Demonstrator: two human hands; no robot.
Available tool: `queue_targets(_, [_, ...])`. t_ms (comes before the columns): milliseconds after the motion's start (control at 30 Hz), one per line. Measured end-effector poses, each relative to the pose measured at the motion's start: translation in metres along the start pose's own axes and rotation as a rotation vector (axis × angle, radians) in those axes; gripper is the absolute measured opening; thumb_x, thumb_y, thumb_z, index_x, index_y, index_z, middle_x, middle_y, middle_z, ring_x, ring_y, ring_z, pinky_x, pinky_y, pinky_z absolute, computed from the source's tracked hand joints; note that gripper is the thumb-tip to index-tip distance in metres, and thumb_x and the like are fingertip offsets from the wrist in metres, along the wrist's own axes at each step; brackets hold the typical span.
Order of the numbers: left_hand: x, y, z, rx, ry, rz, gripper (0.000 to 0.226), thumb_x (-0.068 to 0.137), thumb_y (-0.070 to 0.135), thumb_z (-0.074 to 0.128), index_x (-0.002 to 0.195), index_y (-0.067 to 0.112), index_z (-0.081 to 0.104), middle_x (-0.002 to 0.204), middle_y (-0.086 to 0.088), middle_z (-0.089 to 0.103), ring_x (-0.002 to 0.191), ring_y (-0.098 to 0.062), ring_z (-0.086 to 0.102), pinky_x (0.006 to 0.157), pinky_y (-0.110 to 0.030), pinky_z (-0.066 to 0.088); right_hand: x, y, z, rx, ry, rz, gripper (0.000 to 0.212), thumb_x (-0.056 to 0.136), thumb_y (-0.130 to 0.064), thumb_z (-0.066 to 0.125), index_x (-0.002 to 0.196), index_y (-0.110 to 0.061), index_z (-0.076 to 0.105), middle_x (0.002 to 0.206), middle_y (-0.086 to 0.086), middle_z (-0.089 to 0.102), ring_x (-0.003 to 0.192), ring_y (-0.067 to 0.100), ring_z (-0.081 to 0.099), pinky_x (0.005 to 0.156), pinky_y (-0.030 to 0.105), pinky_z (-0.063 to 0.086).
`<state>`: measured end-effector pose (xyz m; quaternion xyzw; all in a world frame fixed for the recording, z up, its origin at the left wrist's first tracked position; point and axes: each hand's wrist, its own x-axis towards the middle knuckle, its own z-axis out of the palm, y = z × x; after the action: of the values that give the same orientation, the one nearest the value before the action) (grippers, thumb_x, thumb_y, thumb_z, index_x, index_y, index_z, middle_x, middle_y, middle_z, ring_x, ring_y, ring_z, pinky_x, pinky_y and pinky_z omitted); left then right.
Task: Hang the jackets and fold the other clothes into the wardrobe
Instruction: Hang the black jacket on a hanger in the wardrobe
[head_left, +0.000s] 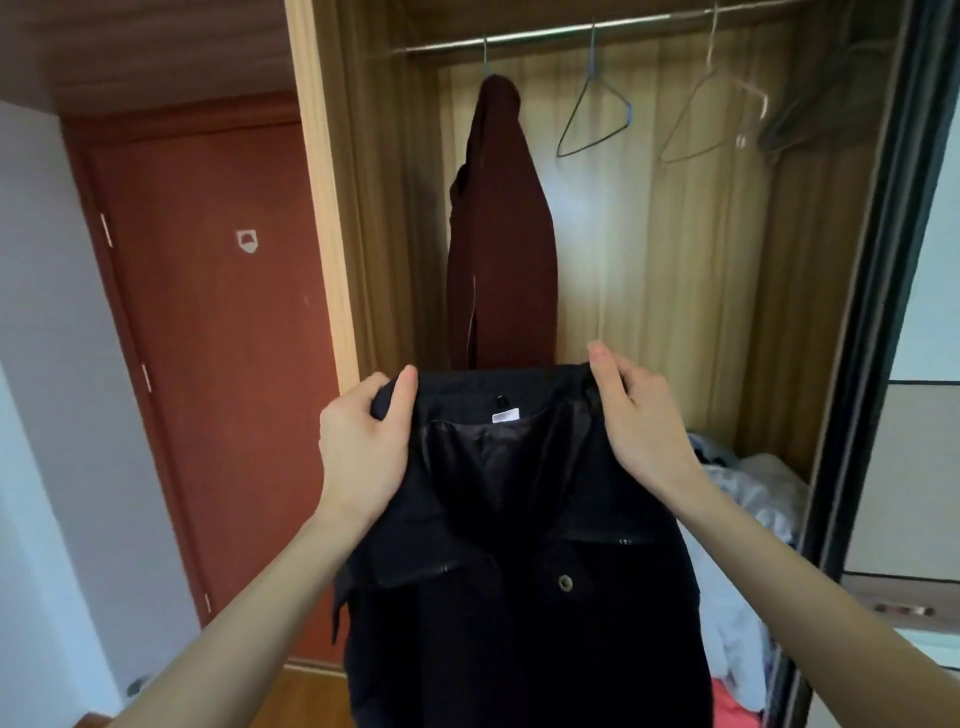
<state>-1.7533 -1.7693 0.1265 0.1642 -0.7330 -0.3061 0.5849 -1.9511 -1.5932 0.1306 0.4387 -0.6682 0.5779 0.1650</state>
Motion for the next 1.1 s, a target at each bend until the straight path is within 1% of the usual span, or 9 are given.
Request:
queue_targets(133, [0.042, 0.011, 0.038, -0.029, -0.011, 0.059, 0.061, 0.104, 0.043, 0.06, 0.065, 0.006, 0.034, 0.058, 0.0, 0.033, 0.057, -0.013, 0.033, 0.057, -0.035, 0.031, 0.038, 0.024, -0.013, 0.018, 0.04, 0.001, 0.061, 0.104, -0.07, 0.035, 0.071, -0.019, 0.029, 0.061, -0.008, 0.029, 0.058, 0.009, 0.032, 0.057, 0.022, 0.028])
queue_targets(300, [0.093, 0.026, 0.08, -0.063, 0.024, 0.113, 0.061, 0.104, 0.038, 0.06, 0.064, 0.003, 0.03, 0.056, 0.004, 0.031, 0.054, -0.008, 0.03, 0.051, -0.023, 0.026, 0.094, 0.032, -0.025, 0.022, 0.027, -0.006, 0.073, 0.106, -0.064, 0.034, 0.083, 0.004, 0.044, 0.07, 0.013, 0.043, 0.067, 0.018, 0.045, 0.068, 0.045, 0.041])
queue_targets(367, [0.113, 0.027, 0.092, -0.102, 0.01, 0.125, 0.061, 0.105, 0.036, 0.059, 0.065, 0.0, 0.03, 0.058, 0.0, 0.032, 0.057, -0.012, 0.031, 0.056, -0.029, 0.029, 0.116, 0.029, -0.028, 0.003, 0.021, -0.018, 0.072, 0.108, -0.06, 0.034, 0.086, 0.007, 0.047, 0.072, 0.014, 0.046, 0.07, 0.019, 0.047, 0.074, 0.05, 0.045])
queue_targets(533, [0.162, 0.023, 0.114, -0.167, -0.018, 0.141, 0.061, 0.105, 0.037, 0.058, 0.068, -0.005, 0.035, 0.061, -0.008, 0.037, 0.061, -0.02, 0.034, 0.062, -0.038, 0.032, 0.163, 0.03, -0.03, -0.063, 0.047, -0.041, 0.06, 0.108, -0.06, 0.035, 0.074, -0.011, 0.035, 0.068, 0.002, 0.035, 0.064, 0.016, 0.038, 0.064, 0.039, 0.034])
queue_targets(667, [0.202, 0.02, 0.122, -0.201, -0.046, 0.158, 0.059, 0.106, 0.037, 0.057, 0.063, 0.004, 0.035, 0.059, -0.006, 0.039, 0.06, -0.021, 0.035, 0.061, -0.039, 0.033, 0.195, 0.027, -0.024, -0.126, 0.094, -0.042, 0.067, 0.107, -0.063, 0.035, 0.077, -0.004, 0.029, 0.069, 0.001, 0.031, 0.062, 0.014, 0.032, 0.06, 0.038, 0.029])
queue_targets(867, [0.253, 0.02, 0.129, -0.256, -0.058, 0.159, 0.063, 0.105, 0.039, 0.056, 0.074, -0.012, 0.039, 0.068, -0.029, 0.045, 0.065, -0.029, 0.038, 0.067, -0.057, 0.043, 0.24, 0.021, -0.011, -0.222, 0.132, -0.08, 0.066, 0.108, -0.061, 0.037, 0.072, -0.005, 0.032, 0.065, 0.0, 0.036, 0.06, 0.014, 0.035, 0.06, 0.037, 0.033])
queue_targets(933, [0.264, 0.016, 0.135, -0.278, -0.061, 0.174, 0.063, 0.105, 0.038, 0.057, 0.074, -0.013, 0.039, 0.071, -0.035, 0.045, 0.064, -0.029, 0.038, 0.064, -0.057, 0.042, 0.253, 0.025, -0.008, -0.264, 0.143, -0.101, 0.061, 0.108, -0.058, 0.038, 0.069, -0.012, 0.032, 0.063, -0.003, 0.035, 0.057, 0.012, 0.032, 0.059, 0.037, 0.032])
queue_targets(1000, [0.272, 0.01, 0.142, -0.292, -0.06, 0.172, 0.063, 0.106, 0.037, 0.057, 0.072, -0.013, 0.038, 0.069, -0.035, 0.043, 0.063, -0.029, 0.037, 0.061, -0.054, 0.039, 0.263, 0.031, -0.005, -0.327, 0.136, -0.113, 0.061, 0.109, -0.055, 0.038, 0.068, -0.01, 0.033, 0.062, -0.001, 0.036, 0.059, 0.016, 0.034, 0.06, 0.036, 0.033])
queue_targets(1100, [0.282, 0.001, 0.154, -0.29, -0.062, 0.136, 0.062, 0.106, 0.037, 0.057, 0.07, -0.01, 0.036, 0.064, -0.024, 0.041, 0.062, -0.03, 0.035, 0.061, -0.044, 0.034, 0.275, 0.042, -0.002, -0.421, 0.125, -0.149, 0.058, 0.109, -0.051, 0.041, 0.075, -0.004, 0.043, 0.062, 0.002, 0.046, 0.063, 0.021, 0.045, 0.06, 0.024, 0.037])
